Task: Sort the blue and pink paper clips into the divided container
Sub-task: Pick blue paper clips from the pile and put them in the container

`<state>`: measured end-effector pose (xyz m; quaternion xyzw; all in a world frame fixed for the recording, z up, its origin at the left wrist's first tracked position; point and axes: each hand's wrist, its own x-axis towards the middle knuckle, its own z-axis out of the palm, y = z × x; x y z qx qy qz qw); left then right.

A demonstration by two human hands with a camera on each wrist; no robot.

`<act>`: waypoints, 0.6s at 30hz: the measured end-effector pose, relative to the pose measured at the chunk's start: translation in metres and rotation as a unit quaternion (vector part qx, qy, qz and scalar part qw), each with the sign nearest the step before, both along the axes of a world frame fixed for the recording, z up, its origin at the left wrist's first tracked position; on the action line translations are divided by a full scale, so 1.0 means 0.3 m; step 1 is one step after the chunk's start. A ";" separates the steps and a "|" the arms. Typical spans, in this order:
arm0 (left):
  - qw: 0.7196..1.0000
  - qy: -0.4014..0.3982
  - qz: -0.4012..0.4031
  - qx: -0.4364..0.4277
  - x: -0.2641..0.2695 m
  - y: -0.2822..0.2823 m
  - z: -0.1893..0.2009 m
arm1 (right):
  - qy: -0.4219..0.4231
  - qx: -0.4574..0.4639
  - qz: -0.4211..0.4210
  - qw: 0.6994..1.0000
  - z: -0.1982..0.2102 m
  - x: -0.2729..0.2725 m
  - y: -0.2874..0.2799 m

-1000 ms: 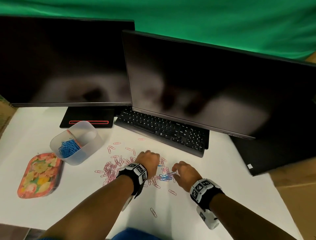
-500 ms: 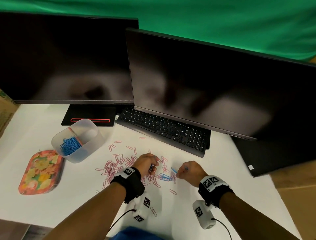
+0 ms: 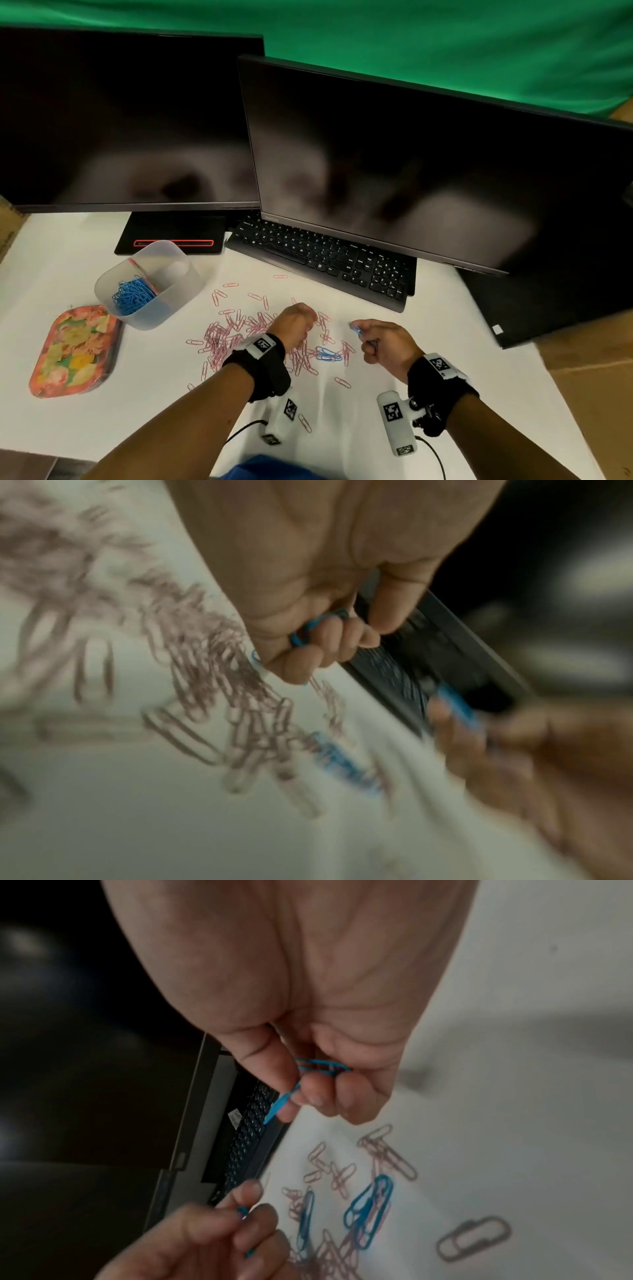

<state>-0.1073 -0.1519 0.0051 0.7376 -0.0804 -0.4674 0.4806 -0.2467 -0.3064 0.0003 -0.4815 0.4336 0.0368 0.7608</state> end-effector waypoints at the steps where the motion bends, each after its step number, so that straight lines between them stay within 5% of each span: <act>1: 0.994 -0.079 -0.077 0.027 -0.011 0.002 -0.003 | -0.011 0.025 -0.005 1.000 0.002 0.001 0.013; 4: 0.908 -0.286 -0.288 0.107 -0.052 0.008 -0.028 | -0.030 0.082 -0.004 0.996 0.007 0.003 0.045; 7: 0.844 -0.364 -0.373 0.129 -0.068 0.016 -0.061 | -0.039 0.084 0.021 0.995 0.010 0.001 0.060; 13: 0.843 -0.382 -0.353 0.139 -0.063 0.014 -0.075 | -0.003 -0.051 0.089 0.995 -0.010 0.002 0.048; 18: 0.906 -0.314 -0.258 0.120 -0.039 0.023 -0.052 | 0.025 -0.115 0.109 0.987 -0.005 0.011 0.053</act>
